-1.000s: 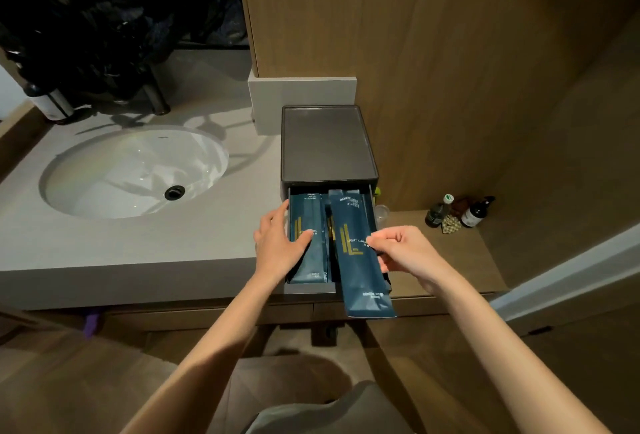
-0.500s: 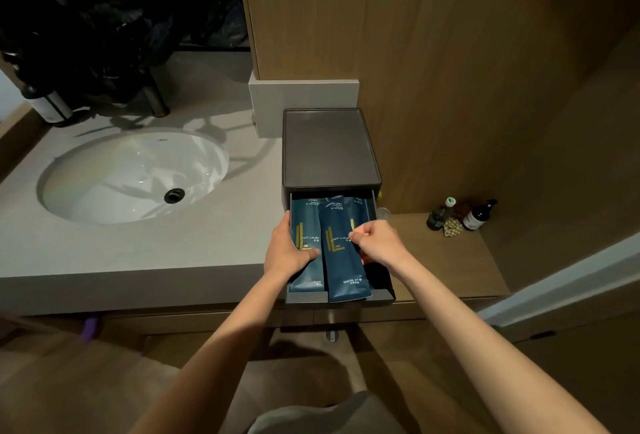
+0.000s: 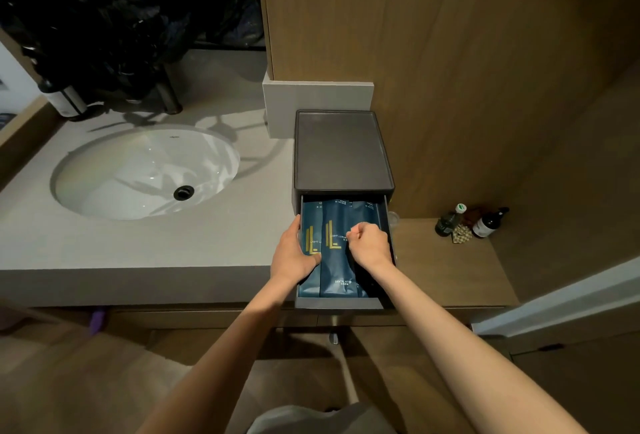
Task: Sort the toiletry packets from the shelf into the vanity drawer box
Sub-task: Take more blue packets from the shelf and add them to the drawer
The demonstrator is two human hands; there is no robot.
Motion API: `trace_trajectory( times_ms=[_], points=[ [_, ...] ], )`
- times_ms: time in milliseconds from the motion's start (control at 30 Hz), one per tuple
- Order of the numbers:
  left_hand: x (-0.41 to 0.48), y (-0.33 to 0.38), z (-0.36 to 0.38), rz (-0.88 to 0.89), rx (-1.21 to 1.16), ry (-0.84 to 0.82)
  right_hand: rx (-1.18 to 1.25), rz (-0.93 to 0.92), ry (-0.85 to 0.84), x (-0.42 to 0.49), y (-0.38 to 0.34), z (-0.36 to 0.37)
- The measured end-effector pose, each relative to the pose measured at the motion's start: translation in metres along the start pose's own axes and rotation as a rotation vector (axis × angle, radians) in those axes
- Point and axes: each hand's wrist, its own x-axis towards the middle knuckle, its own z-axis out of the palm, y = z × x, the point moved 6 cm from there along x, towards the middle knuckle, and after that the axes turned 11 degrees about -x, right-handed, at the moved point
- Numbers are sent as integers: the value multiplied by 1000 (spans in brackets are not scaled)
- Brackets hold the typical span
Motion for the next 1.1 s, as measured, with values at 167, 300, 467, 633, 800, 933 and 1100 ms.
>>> trace_trajectory(
  times_ms=[167, 300, 467, 633, 800, 933, 1100],
  points=[
    [-2, 5, 0, 51, -47, -30, -42, -89, 27, -2, -4, 0],
    [-4, 8, -1, 53, -68, -35, -54, -123, 68, -5, -3, -4],
    [-6, 6, -2, 28, -73, -39, -306, -480, 80, -19, -15, -18],
    [-9, 6, -4, 5, -51, -36, -631, -687, -293, -25, -8, 1],
    [-12, 10, -5, -5, -17, -37, -763, -711, -351, -20, -4, 20],
    [-16, 12, -7, 11, 10, -21, -791, -705, -328, -17, -5, 21],
    [-24, 20, -12, 34, 39, -3, -831, -681, -330, -15, -7, 21]
  ],
)
